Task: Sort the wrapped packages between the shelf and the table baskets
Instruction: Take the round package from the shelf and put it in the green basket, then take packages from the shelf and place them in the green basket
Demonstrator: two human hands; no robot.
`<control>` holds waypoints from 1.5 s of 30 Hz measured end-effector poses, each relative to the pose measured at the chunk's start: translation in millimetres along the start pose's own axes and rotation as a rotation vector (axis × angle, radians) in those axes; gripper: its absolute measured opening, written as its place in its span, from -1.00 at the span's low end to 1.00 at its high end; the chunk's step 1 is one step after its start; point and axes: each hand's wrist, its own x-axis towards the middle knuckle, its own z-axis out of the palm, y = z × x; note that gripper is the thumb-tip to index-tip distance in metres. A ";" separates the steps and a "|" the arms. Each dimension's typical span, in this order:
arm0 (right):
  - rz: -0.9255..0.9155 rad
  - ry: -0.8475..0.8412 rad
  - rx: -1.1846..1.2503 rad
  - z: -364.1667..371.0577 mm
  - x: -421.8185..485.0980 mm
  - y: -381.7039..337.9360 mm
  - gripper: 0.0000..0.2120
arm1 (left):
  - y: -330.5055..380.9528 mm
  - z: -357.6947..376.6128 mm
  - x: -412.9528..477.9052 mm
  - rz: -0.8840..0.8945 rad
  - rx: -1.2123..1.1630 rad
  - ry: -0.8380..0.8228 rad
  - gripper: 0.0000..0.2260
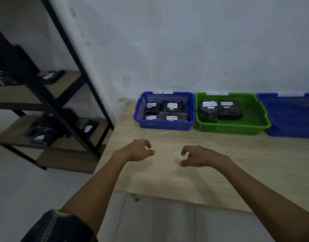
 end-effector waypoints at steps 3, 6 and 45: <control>-0.026 -0.002 -0.059 16.5 -4.3 -53.6 -0.50 | -49.5 -13.9 -40.5 -0.026 -0.011 0.023 -0.57; -0.043 0.020 -0.077 33.2 -6.0 -115.1 -0.50 | -105.9 -28.6 -81.1 -0.032 -0.101 0.084 -0.60; -0.378 0.152 0.108 66.4 241.8 -629.6 -0.68 | -531.5 -345.2 -41.7 0.162 -0.216 0.322 -0.78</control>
